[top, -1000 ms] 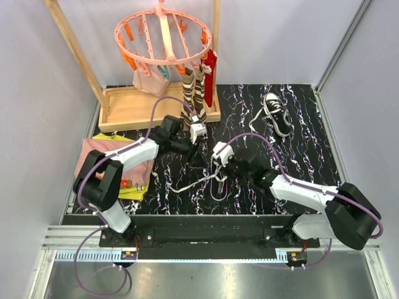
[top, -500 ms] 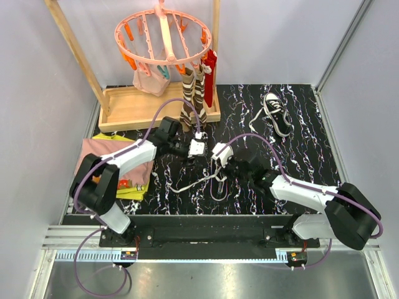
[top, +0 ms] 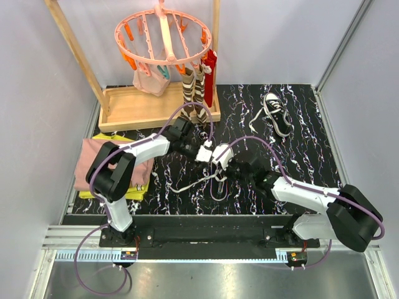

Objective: Tie the shoes

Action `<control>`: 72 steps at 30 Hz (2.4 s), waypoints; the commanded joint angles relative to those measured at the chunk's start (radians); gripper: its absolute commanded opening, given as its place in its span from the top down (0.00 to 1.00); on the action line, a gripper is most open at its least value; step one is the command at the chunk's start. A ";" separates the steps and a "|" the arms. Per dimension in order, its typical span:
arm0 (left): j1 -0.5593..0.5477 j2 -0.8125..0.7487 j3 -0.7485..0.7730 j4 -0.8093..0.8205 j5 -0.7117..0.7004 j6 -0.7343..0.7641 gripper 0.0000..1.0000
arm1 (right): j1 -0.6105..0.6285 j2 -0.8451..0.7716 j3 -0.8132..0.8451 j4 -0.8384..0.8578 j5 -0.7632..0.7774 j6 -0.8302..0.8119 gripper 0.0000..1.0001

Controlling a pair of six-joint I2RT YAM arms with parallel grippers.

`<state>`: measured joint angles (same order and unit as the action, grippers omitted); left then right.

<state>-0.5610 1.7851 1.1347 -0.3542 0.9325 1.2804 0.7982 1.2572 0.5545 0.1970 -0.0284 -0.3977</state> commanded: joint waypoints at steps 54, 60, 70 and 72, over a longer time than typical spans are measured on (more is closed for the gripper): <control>0.059 0.143 0.341 -0.150 0.008 -0.728 1.00 | 0.010 -0.125 0.152 -0.349 -0.459 -0.244 0.21; 0.095 0.195 0.359 -0.172 0.020 -0.878 1.00 | 0.064 0.142 0.330 -0.358 -0.511 -0.260 0.38; 0.101 0.250 0.341 -0.169 0.000 -0.963 1.00 | 0.157 0.470 0.547 -0.358 -0.519 -0.334 0.39; 0.101 0.260 0.341 -0.169 0.003 -0.969 1.00 | 0.171 0.505 0.573 -0.360 -0.509 -0.351 0.39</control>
<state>-0.4603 2.0415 1.4723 -0.5343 0.9321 0.3496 0.9447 1.7061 1.0374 -0.1715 -0.5259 -0.6971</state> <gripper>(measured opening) 0.007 0.612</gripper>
